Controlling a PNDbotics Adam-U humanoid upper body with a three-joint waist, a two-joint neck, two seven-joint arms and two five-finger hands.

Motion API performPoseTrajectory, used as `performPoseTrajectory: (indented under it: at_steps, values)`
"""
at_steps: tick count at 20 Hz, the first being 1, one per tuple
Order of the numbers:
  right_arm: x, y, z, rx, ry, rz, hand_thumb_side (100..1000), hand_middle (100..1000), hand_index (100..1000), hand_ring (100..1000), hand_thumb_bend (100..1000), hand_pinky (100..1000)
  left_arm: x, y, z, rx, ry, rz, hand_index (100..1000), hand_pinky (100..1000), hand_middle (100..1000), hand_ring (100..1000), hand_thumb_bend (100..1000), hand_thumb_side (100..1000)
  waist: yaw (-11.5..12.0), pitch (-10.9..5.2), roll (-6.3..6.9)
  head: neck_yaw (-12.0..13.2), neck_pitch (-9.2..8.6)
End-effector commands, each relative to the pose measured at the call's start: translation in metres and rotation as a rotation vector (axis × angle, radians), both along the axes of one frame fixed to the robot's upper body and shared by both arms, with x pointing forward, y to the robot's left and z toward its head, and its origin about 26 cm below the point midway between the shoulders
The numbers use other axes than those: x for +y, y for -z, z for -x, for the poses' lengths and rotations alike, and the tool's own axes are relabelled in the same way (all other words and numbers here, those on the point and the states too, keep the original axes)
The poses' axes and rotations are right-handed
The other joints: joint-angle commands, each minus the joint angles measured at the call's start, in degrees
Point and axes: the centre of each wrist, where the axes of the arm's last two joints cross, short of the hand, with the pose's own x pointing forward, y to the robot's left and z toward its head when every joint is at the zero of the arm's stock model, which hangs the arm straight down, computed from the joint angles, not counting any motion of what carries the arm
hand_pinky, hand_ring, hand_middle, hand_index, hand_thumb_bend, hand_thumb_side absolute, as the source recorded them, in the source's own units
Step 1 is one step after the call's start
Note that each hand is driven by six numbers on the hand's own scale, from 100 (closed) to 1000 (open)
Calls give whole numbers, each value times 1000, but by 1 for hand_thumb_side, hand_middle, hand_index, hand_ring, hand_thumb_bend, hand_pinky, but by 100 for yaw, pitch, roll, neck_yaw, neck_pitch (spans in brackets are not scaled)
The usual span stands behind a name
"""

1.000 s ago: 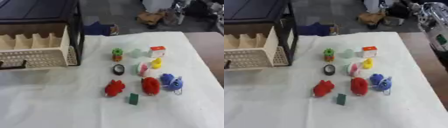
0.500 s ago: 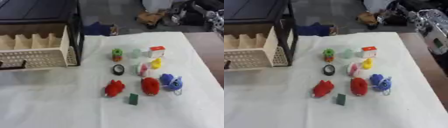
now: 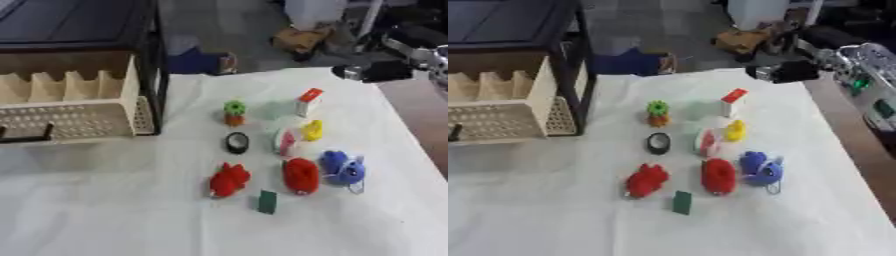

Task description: Pick up objects from table and place into drawer.

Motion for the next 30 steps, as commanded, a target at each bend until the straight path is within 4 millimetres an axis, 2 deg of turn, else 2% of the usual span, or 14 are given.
performPoseTrajectory:
  at_steps: [1,2,3,4,7,12,13,16,18,19,21,28,30]
  values:
    - [-6,-17,10,-11,8,20,856,786,970,845,572,750,0,-6,3,-18,-1,-17,694,100,100,100,487,1000,-2,-76,1,1,-55]
    - [-6,-16,11,-3,6,17,844,791,971,848,571,753,0,-6,3,-17,-1,-17,694,100,100,100,486,1000,-2,-74,0,0,-54]
    - [-6,-14,12,9,4,12,786,793,972,850,578,753,0,-6,3,-16,-1,-17,693,100,100,100,486,1000,-3,-72,-2,2,-55]
    - [-7,-12,13,20,2,6,821,795,973,850,556,753,0,-5,3,-15,-1,-17,693,100,100,100,486,1000,-3,-69,-4,4,-58]
    - [-8,-7,18,53,-6,-18,732,796,971,847,435,760,1,-5,3,-12,-4,-16,693,100,100,100,485,1000,-9,-62,-9,16,-61]
    - [-10,1,23,109,-22,-55,679,798,964,847,391,768,1,-3,3,-2,-5,-18,693,100,100,100,481,1000,-17,-59,-19,19,-64]
    - [-10,3,24,121,-24,-60,642,803,962,847,347,785,1,-3,3,-1,-5,-19,692,100,100,100,480,1000,-17,-58,-19,18,-64]
    - [-10,9,27,159,-33,-68,614,803,961,843,318,785,1,-4,3,0,-4,-21,692,100,100,100,477,1000,-19,-56,-20,14,-63]
    - [-10,13,28,178,-38,-73,605,802,959,840,322,784,1,-4,3,2,-2,-21,692,100,100,100,474,1000,-23,-53,-21,13,-64]
    - [-9,14,29,189,-43,-75,617,811,964,844,376,782,1,-3,3,4,-1,-21,692,100,100,100,470,1000,-25,-51,-22,11,-64]
    - [-8,17,31,210,-53,-73,622,808,964,842,412,782,1,-3,3,7,2,-22,691,100,100,100,462,1000,-27,-48,-24,6,-66]
    - [-11,28,35,277,-52,-56,609,795,963,835,434,781,1,-3,3,11,10,-24,691,100,100,100,446,1000,-24,-49,-39,-4,-71]
    - [-12,31,35,307,-49,-35,629,783,953,804,485,731,1,-3,3,13,12,-25,690,100,100,100,442,1000,-23,-48,-47,-10,-65]
